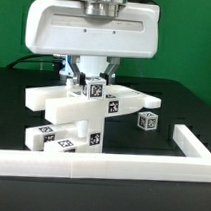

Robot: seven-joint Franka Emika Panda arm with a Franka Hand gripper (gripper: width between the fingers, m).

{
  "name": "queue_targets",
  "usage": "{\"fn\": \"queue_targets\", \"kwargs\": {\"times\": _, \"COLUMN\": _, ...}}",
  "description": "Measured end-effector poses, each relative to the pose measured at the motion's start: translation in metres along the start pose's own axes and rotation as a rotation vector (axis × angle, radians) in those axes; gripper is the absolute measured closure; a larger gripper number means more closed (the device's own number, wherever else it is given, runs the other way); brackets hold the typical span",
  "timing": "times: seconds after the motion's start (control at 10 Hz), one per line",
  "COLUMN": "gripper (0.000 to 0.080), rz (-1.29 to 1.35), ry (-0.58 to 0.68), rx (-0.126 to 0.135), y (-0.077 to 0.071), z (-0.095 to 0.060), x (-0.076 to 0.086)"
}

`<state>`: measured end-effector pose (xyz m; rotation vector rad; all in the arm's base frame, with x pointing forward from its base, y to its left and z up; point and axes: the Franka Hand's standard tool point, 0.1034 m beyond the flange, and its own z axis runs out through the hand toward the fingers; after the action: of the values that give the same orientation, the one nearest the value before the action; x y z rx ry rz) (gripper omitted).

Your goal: Assemble chair

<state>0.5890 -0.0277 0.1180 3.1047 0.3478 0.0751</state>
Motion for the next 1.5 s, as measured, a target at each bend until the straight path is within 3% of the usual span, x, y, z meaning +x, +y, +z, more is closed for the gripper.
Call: {"fn": "queue_targets", "kwargs": {"times": 1.5, "gripper": 0.0512, "rz": 0.932, "ry": 0.000, "rx": 0.013, "y": -0.0041, "z": -0.0003, "x": 0.0017}}
